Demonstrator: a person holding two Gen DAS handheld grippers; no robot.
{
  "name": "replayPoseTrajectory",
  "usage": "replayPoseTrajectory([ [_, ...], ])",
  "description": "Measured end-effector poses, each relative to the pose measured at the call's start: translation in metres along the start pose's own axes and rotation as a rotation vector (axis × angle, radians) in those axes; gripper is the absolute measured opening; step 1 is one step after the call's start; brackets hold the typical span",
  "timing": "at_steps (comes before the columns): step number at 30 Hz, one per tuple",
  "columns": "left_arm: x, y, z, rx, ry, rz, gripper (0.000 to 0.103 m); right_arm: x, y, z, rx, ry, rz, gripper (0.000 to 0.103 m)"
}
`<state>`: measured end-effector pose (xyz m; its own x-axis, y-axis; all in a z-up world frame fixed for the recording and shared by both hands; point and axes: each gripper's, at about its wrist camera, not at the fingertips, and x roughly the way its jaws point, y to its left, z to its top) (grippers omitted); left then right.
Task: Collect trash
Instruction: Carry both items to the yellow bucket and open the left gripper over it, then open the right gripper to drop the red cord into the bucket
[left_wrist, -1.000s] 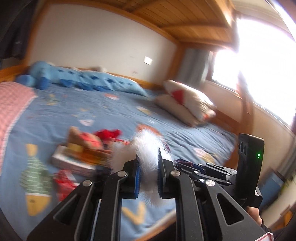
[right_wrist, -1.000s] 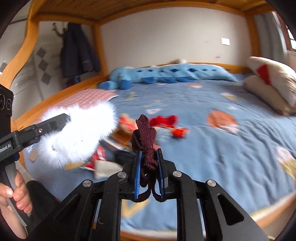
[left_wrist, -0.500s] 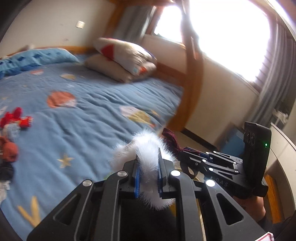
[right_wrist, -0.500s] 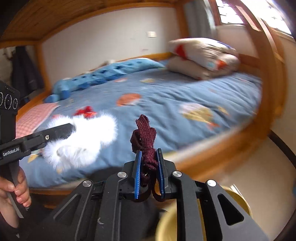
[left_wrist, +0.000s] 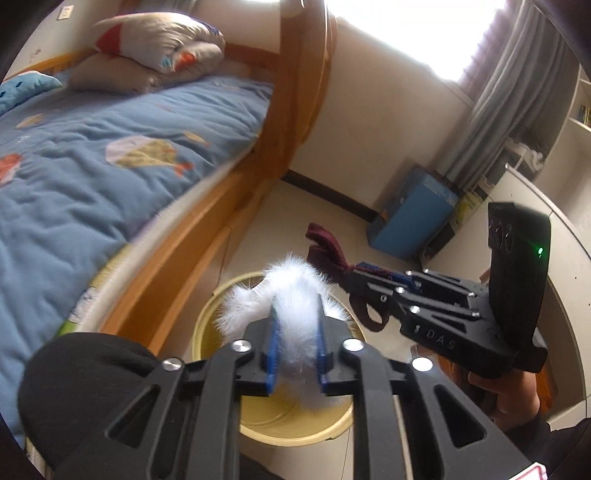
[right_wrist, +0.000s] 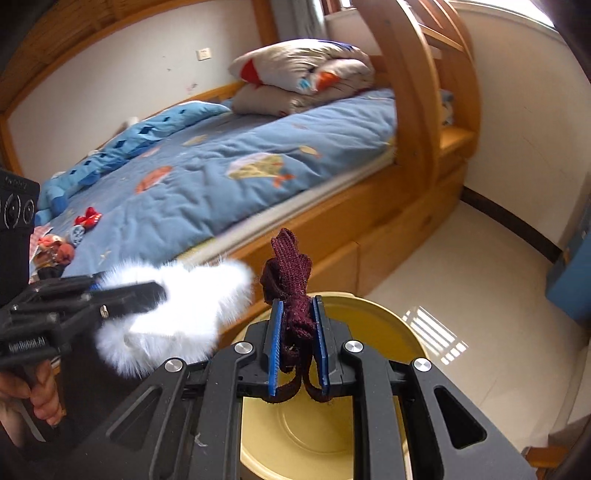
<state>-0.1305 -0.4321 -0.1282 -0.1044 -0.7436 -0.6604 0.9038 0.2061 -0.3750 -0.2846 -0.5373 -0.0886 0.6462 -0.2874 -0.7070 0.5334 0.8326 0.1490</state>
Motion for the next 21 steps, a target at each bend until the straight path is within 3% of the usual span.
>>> replayPoseTrajectory([
  [1, 0.005, -0.002, -0.001, 0.005, 0.019, 0.007, 0.056, 0.0, -0.004, -0.001, 0.005, 0.005, -0.008, 0.016],
  [3, 0.012, -0.005, -0.005, 0.025, 0.042, 0.027, 0.078, 0.003, -0.011, -0.002, 0.014, 0.016, -0.021, 0.016],
  [13, -0.008, 0.006, -0.006, 0.045, 0.007, 0.133, 0.082, 0.016, -0.013, -0.02, 0.012, 0.093, -0.019, 0.016],
  [17, -0.018, 0.013, -0.004, 0.029, -0.016, 0.143, 0.082, 0.02, -0.008, -0.024, -0.001, 0.121, -0.02, 0.017],
  [18, -0.021, 0.016, -0.004, 0.019, -0.023, 0.145, 0.082, 0.022, -0.008, -0.024, -0.002, 0.129, -0.019, 0.023],
  [19, -0.022, 0.017, -0.003, 0.014, -0.028, 0.147, 0.083, 0.024, -0.008, -0.026, -0.005, 0.139, -0.018, 0.036],
  [20, -0.025, 0.02, -0.003, 0.007, -0.034, 0.149, 0.083, 0.03, -0.006, -0.029, -0.023, 0.183, -0.025, 0.07],
  [21, -0.026, 0.021, -0.004, 0.005, -0.036, 0.148, 0.084, 0.033, -0.004, -0.031, -0.039, 0.2, -0.062, 0.085],
])
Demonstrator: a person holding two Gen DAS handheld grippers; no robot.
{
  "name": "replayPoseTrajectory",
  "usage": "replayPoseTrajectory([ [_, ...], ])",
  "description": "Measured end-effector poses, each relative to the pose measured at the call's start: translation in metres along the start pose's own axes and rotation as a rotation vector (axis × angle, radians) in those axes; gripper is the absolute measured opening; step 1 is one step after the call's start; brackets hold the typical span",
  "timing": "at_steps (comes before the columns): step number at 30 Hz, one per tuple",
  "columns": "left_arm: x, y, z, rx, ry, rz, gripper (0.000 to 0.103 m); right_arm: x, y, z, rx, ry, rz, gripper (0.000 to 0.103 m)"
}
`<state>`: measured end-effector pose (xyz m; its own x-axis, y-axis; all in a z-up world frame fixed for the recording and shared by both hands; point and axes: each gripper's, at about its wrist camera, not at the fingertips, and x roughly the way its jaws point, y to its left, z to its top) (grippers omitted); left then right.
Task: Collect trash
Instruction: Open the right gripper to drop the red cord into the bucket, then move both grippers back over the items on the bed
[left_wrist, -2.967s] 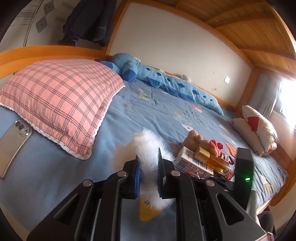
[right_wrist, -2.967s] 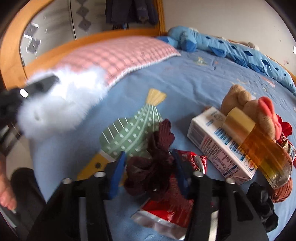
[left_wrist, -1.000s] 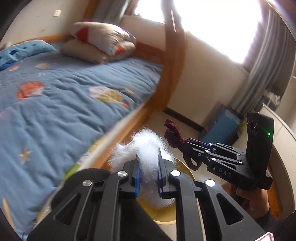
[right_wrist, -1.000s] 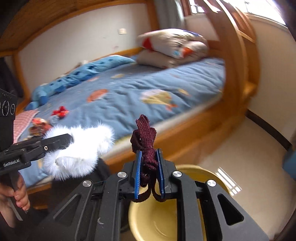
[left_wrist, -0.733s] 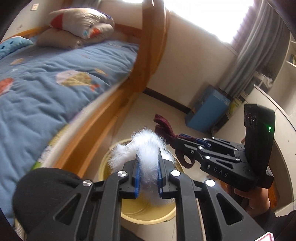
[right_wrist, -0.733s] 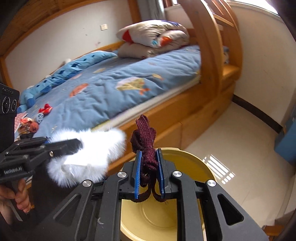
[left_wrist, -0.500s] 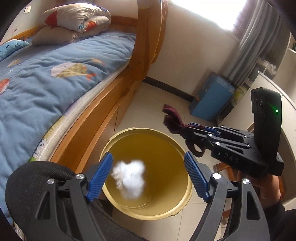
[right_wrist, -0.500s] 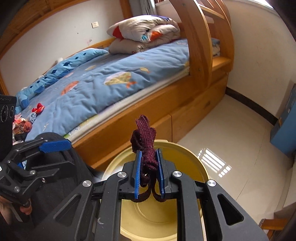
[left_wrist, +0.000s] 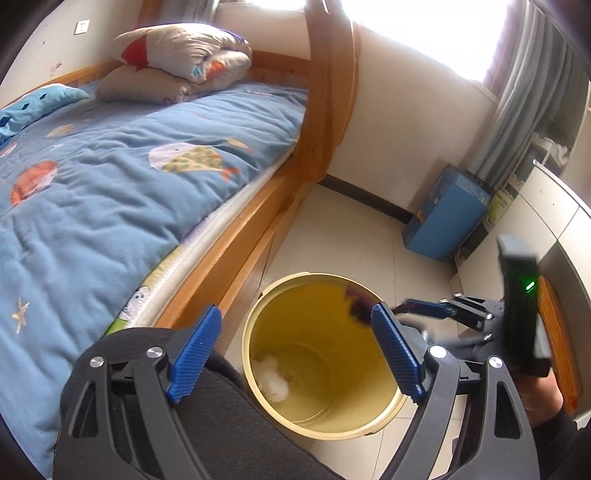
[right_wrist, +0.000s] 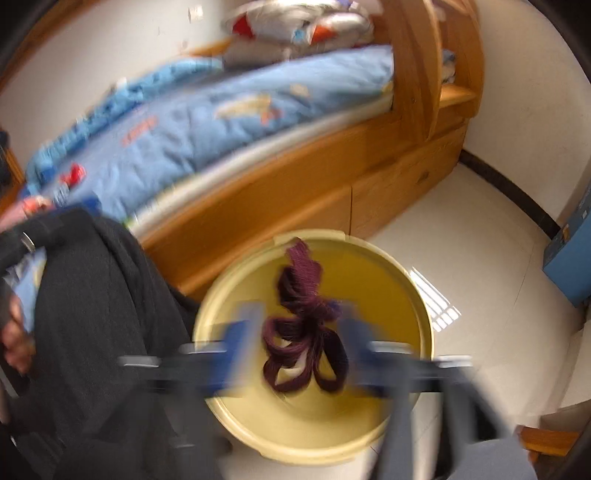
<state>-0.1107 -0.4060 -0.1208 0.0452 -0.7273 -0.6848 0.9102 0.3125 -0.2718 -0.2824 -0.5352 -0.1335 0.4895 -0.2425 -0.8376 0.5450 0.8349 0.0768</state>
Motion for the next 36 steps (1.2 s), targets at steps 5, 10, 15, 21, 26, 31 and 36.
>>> replayPoseTrajectory([
  [5, -0.013, 0.01, -0.001, -0.016, -0.027, 0.033, 0.084, 0.003, 0.015, -0.005, -0.053, 0.027, -0.055, 0.083],
  [10, -0.034, 0.031, 0.0, -0.057, -0.067, 0.068, 0.084, -0.007, 0.031, 0.007, -0.095, -0.021, -0.037, 0.082],
  [15, -0.067, 0.053, -0.005, -0.092, -0.13, 0.139, 0.084, -0.027, 0.067, 0.029, -0.169, -0.112, 0.039, 0.082],
  [21, -0.127, 0.088, -0.027, -0.169, -0.225, 0.271, 0.092, -0.052, 0.13, 0.055, -0.264, -0.26, 0.234, 0.087],
  [26, -0.182, 0.121, -0.05, -0.256, -0.286, 0.41, 0.093, -0.063, 0.197, 0.07, -0.364, -0.349, 0.405, 0.095],
  [31, -0.242, 0.15, -0.078, -0.345, -0.36, 0.561, 0.097, -0.075, 0.259, 0.078, -0.442, -0.419, 0.553, 0.094],
  [36, -0.286, 0.176, -0.108, -0.441, -0.396, 0.697, 0.099, -0.076, 0.314, 0.08, -0.498, -0.448, 0.664, 0.094],
])
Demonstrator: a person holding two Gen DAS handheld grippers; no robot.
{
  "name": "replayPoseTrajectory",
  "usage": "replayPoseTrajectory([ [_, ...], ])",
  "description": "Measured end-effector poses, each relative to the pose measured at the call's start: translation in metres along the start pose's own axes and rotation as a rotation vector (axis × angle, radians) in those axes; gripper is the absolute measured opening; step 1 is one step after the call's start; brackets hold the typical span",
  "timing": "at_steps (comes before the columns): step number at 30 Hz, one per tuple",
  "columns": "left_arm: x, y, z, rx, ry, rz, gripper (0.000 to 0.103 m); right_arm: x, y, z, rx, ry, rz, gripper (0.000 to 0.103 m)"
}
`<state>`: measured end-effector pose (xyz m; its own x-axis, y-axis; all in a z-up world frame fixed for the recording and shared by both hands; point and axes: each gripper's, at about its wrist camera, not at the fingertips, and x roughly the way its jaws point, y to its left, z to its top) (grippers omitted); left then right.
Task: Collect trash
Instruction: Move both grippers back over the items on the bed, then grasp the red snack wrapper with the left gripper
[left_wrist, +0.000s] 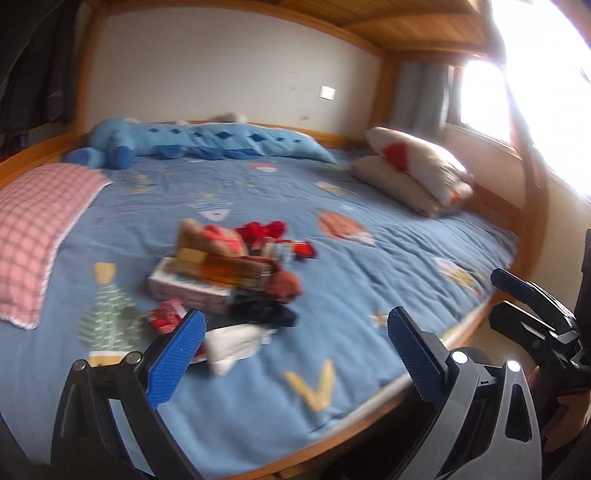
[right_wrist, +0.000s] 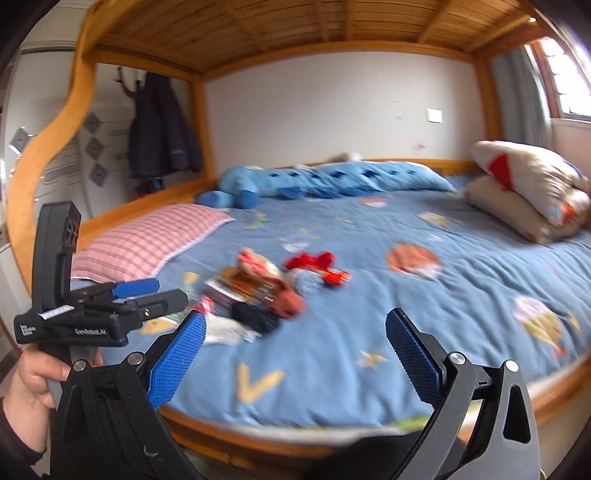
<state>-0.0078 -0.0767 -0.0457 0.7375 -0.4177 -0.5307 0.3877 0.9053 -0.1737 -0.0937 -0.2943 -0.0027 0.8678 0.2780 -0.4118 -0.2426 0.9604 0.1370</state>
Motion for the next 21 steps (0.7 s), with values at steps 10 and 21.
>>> replayPoseTrajectory([
  [10, 0.028, 0.078, -0.006, -0.224, 0.045, 0.18, 0.099, 0.064, 0.058, 0.012, -0.096, 0.045, 0.136, 0.095],
  [21, 0.102, 0.114, -0.015, -0.326, 0.169, 0.236, 0.082, 0.111, 0.065, 0.0, -0.097, 0.143, 0.191, 0.094],
])
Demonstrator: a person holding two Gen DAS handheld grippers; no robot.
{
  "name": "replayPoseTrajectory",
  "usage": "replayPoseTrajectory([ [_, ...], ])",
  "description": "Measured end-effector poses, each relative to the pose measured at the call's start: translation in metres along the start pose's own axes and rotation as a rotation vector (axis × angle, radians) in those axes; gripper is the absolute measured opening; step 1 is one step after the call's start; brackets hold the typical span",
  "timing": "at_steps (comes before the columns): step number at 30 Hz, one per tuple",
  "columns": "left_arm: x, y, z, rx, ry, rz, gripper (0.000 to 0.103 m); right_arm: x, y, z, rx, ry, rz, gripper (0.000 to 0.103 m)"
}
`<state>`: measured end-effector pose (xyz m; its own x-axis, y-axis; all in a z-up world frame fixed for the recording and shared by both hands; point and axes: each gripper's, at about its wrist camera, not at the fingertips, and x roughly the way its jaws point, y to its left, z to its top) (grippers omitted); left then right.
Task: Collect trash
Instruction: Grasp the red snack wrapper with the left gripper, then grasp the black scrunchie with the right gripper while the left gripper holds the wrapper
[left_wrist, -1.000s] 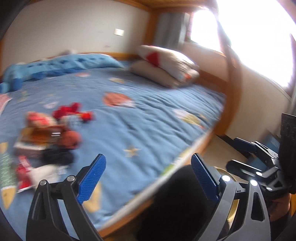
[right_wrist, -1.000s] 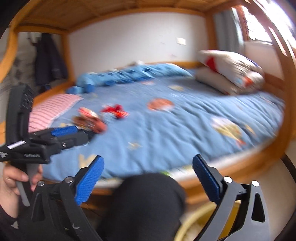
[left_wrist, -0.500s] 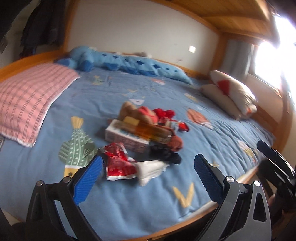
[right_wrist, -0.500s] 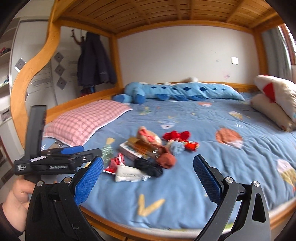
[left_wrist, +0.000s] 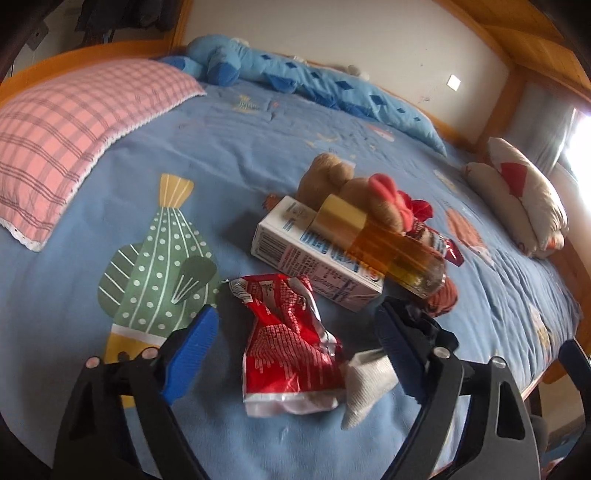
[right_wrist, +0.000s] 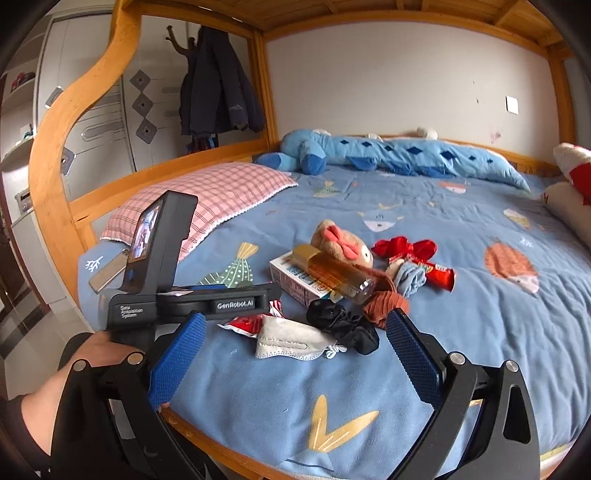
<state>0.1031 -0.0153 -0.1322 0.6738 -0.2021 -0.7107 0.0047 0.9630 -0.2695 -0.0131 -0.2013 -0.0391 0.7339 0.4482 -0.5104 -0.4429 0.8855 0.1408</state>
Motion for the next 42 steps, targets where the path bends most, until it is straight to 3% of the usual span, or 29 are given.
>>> replayPoseTrajectory([
  [6, 0.031, 0.007, -0.003, -0.023, 0.098, -0.001, 0.058, 0.014, -0.015, -0.002, 0.054, 0.032, -0.002, 0.095],
  [12, 0.026, 0.017, -0.008, -0.05, 0.076, -0.054, 0.042, 0.025, -0.018, -0.006, 0.074, 0.063, 0.001, 0.094],
  [22, -0.026, 0.033, 0.001, -0.044, -0.039, -0.079, 0.04, 0.045, -0.007, -0.007, 0.03, 0.103, 0.001, 0.094],
  [26, -0.045, 0.027, 0.004, -0.023, -0.073, -0.107, 0.04, 0.06, -0.013, -0.003, 0.014, 0.12, -0.018, 0.087],
  [36, -0.049, 0.016, 0.008, -0.006, -0.08, -0.157, 0.04, 0.103, -0.039, -0.002, 0.08, 0.19, -0.024, 0.077],
  [40, -0.048, 0.014, 0.007, 0.005, -0.074, -0.163, 0.04, 0.125, -0.044, -0.011, 0.1, 0.269, -0.04, 0.063],
  [42, -0.05, 0.012, 0.007, 0.009, -0.074, -0.165, 0.04, 0.133, -0.048, -0.017, 0.107, 0.293, -0.042, 0.033],
])
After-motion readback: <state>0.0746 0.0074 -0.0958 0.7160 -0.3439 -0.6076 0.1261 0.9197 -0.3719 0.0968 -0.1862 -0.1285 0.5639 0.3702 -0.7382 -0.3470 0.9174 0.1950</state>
